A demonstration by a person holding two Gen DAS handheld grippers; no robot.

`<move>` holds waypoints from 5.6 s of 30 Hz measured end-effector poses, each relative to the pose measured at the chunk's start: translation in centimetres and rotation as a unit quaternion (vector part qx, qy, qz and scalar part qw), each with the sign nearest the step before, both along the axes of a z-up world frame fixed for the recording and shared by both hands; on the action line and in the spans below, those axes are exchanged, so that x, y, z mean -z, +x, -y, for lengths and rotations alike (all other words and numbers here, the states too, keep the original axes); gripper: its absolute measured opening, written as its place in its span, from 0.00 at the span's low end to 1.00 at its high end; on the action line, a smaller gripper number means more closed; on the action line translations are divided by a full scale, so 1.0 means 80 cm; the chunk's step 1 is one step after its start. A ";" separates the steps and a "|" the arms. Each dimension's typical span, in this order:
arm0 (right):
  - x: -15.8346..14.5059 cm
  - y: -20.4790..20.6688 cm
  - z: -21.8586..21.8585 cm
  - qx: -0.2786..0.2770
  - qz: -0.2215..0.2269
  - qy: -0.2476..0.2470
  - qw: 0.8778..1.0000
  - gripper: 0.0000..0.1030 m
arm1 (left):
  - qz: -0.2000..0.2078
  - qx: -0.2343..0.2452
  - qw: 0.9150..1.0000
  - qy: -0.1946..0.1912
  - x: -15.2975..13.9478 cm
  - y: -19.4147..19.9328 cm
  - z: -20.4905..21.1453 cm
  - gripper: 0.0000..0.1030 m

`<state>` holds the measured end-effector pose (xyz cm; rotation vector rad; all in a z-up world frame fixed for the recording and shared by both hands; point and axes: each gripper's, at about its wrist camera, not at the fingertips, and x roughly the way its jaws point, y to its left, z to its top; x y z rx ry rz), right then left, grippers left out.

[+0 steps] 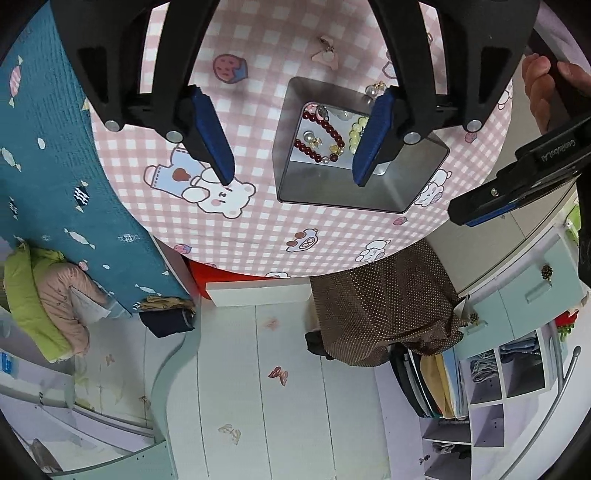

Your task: Organize jewelry

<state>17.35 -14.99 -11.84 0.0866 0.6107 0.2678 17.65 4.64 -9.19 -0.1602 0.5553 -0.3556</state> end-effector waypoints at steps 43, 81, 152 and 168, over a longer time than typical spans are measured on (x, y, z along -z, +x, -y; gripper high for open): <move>0.103 -0.055 -0.034 -0.092 -0.092 -0.035 0.991 0.09 | -0.086 0.042 0.994 0.050 0.090 -0.051 0.008 0.62; 0.078 -0.048 0.054 0.000 -0.065 0.021 0.998 0.09 | -0.134 0.059 0.985 0.093 0.110 -0.018 0.070 0.18; -0.001 -0.016 -0.007 -0.025 0.019 0.008 0.999 0.64 | -0.012 -0.016 0.996 0.088 0.027 -0.004 0.038 0.71; -0.041 -0.057 0.010 0.029 0.069 0.005 0.997 0.93 | 0.033 -0.061 0.993 0.092 -0.025 -0.054 0.033 0.87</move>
